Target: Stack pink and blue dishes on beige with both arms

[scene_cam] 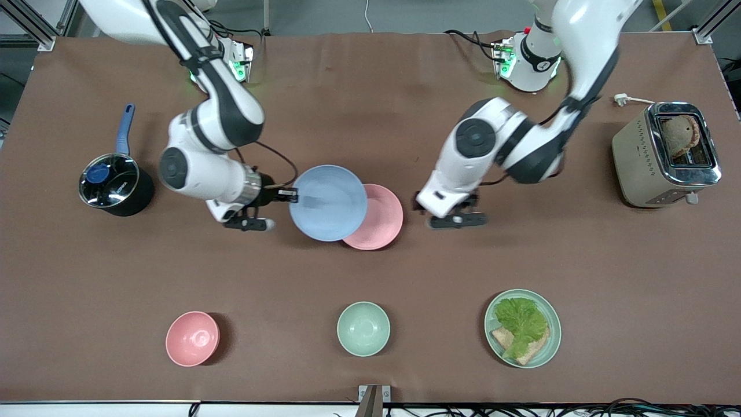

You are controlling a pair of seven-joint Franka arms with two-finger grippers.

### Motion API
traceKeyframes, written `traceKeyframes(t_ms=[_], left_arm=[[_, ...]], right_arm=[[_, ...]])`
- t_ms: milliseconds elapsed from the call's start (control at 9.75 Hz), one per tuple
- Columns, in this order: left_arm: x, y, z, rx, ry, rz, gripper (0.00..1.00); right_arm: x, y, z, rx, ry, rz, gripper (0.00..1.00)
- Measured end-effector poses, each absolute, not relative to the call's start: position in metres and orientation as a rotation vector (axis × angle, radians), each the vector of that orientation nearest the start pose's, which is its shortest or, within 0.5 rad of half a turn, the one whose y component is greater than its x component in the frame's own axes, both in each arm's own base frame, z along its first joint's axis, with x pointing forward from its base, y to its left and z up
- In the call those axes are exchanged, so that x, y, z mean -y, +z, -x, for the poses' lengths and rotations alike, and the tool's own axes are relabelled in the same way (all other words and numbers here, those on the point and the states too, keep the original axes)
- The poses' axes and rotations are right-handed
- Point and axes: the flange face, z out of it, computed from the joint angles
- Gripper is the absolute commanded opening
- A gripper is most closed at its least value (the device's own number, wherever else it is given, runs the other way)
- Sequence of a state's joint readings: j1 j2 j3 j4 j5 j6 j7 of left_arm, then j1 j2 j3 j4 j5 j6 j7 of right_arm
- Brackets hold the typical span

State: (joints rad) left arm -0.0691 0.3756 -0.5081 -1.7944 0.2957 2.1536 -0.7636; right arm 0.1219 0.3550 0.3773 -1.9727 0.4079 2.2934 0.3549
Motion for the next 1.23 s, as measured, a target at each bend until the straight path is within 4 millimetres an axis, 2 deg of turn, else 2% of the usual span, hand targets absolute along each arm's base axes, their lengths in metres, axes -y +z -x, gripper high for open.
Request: traceKeyframes(t_ms=[205,308,513,615,718,821,923,1026,1128,1231], left_arm=[[0.223,0.426,-0.594,0.056,-0.249,3.067,1.0],[0.18,0.452,-0.602,0.004,-0.257,3.077,1.0],[0.096,0.51,-0.598,-0.112,-0.191,3.053,1.0],[0.065,0.543,-0.592,-0.15,-0.155,3.038,1.0],[0.046,0.579,-0.586,-0.163,-0.138,3.03,1.0],[0.04,0.615,-0.579,-0.158,-0.131,3.028,1.0],[0.04,0.645,-0.572,-0.15,-0.129,3.028,1.0],[0.042,0.664,-0.566,-0.147,-0.118,3.04,1.0],[0.042,0.674,-0.561,-0.139,-0.108,3.059,1.0],[0.034,0.68,-0.559,-0.116,-0.107,3.087,1.0]], right_arm=[[-0.333,0.276,-0.524,-0.246,0.218,2.707,0.05],[-0.347,0.26,-0.517,-0.253,0.204,2.7,0.05],[-0.359,0.24,-0.51,-0.252,0.207,2.699,0.08],[-0.359,0.236,-0.511,-0.259,0.199,2.697,0.16],[-0.359,0.231,-0.511,-0.266,0.189,2.694,0.33],[-0.36,0.225,-0.51,-0.268,0.192,2.695,0.53],[-0.361,0.222,-0.509,-0.268,0.193,2.695,0.79],[-0.36,0.222,-0.51,-0.273,0.186,2.694,1.0],[-0.357,0.226,-0.516,-0.274,0.16,2.693,1.0],[-0.347,0.242,-0.527,-0.234,0.103,2.715,1.0]])
